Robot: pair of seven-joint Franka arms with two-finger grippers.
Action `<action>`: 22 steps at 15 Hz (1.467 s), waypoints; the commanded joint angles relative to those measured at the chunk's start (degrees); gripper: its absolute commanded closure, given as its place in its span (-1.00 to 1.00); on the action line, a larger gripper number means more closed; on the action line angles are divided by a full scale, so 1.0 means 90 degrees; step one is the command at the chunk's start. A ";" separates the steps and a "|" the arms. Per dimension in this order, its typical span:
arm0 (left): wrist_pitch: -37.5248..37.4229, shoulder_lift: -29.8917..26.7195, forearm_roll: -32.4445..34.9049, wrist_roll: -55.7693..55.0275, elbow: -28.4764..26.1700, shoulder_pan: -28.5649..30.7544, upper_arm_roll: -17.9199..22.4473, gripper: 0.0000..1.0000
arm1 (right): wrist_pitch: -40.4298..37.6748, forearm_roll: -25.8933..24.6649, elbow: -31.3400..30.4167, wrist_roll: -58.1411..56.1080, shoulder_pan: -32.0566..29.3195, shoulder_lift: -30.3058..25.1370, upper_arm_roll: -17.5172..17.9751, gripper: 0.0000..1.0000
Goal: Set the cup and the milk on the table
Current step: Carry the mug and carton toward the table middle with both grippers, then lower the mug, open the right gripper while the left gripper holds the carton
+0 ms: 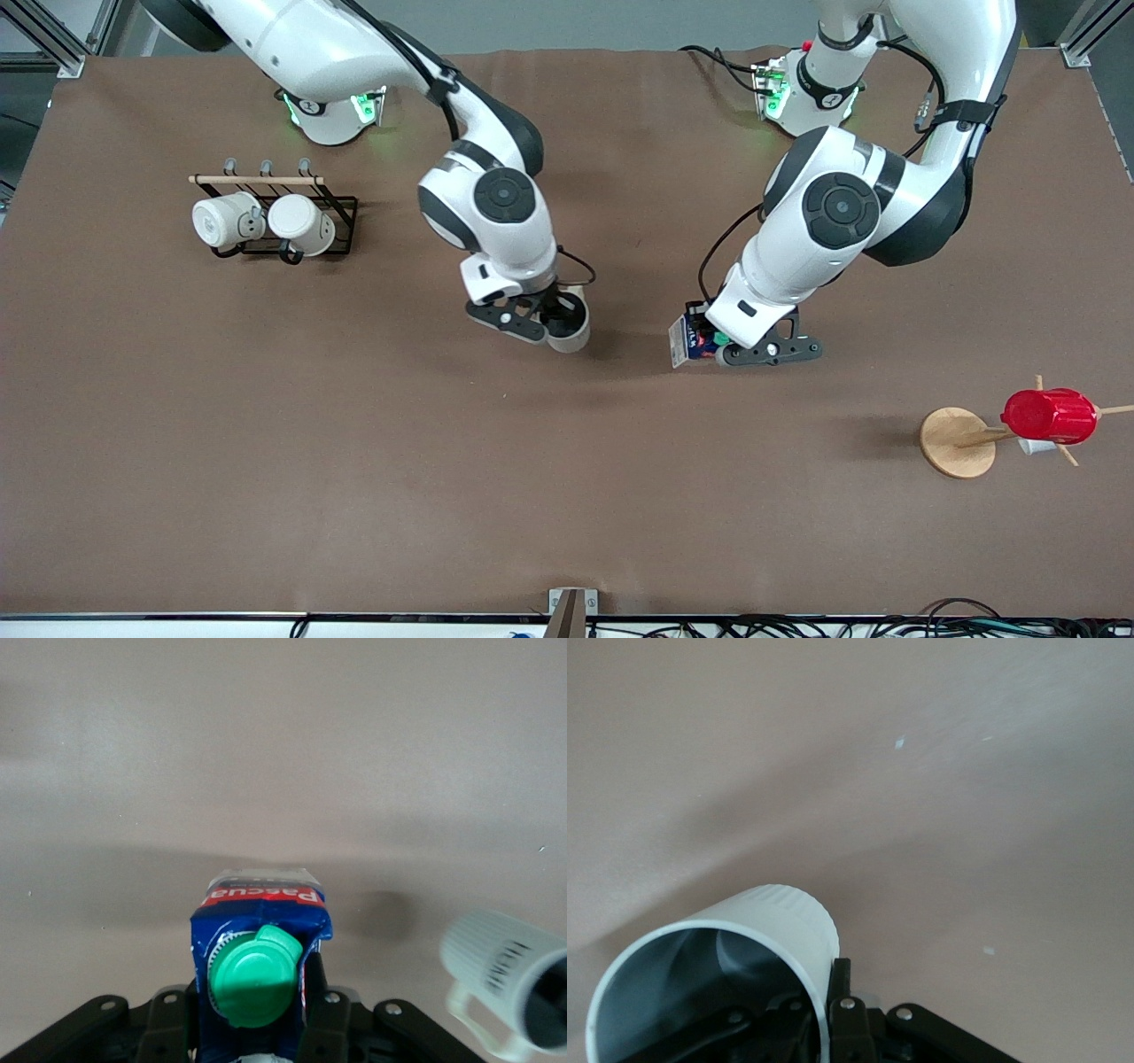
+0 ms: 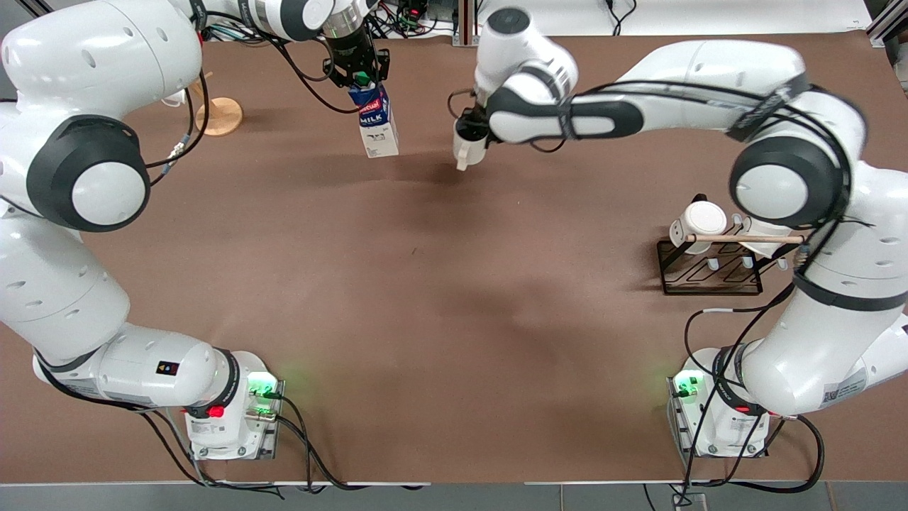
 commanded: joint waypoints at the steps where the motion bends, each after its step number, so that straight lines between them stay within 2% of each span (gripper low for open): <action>1: -0.0123 0.0084 0.0030 -0.0164 0.0179 -0.0103 0.0012 0.20 | 0.0082 -0.0368 0.0319 0.0316 0.0110 0.0350 0.0002 0.96; 4: -0.0123 0.0084 0.0030 -0.0222 0.0189 -0.0152 0.0012 0.20 | 0.0101 -0.0397 0.0407 0.0326 0.0207 0.0681 -0.0018 0.89; 6: -0.0113 0.0104 0.0030 -0.0320 0.0189 -0.0201 0.0012 0.20 | 0.0179 -0.0475 0.0446 0.0326 0.0285 0.0829 -0.0018 0.75; 9: -0.0104 0.0123 0.0040 -0.0359 0.0189 -0.0308 0.0012 0.20 | 0.0355 -0.0475 0.0446 0.0316 0.0344 0.0936 -0.0027 0.39; 10: -0.0104 0.0123 0.0040 -0.0359 0.0189 -0.0308 0.0012 0.20 | 0.0346 -0.0475 0.0446 0.0306 0.0344 0.0927 -0.0027 -0.07; 11: -0.0104 0.0133 0.0040 -0.0369 0.0189 -0.0318 0.0012 0.20 | 0.0297 -0.0485 0.0446 0.0316 0.0335 0.0898 -0.0027 -0.91; 12: -0.0094 0.0133 0.0040 -0.0369 0.0189 -0.0328 0.0012 0.20 | 0.0268 -0.0533 0.0446 0.0306 0.0335 0.0840 -0.0027 -1.00; 13: -0.0094 0.0133 0.0040 -0.0369 0.0189 -0.0337 0.0012 0.20 | 0.0161 -0.0679 0.0378 0.0296 0.0267 0.0733 -0.0018 -1.00; 15: -0.0074 0.0133 0.0040 -0.0369 0.0189 -0.0415 0.0012 0.20 | -0.0714 -0.0768 0.0446 0.0306 0.0227 0.0518 0.0011 -1.00; 20: -0.0055 0.0133 0.0040 -0.0369 0.0189 -0.0512 0.0012 0.20 | -0.1839 -0.0778 0.0368 0.0092 -0.0055 -0.0399 0.0021 -1.00; 22: -0.0055 0.0143 0.0040 -0.0369 0.0189 -0.0620 0.0012 0.20 | -0.2609 -0.0759 0.0320 -0.0598 -0.0395 -0.0897 0.0031 -1.00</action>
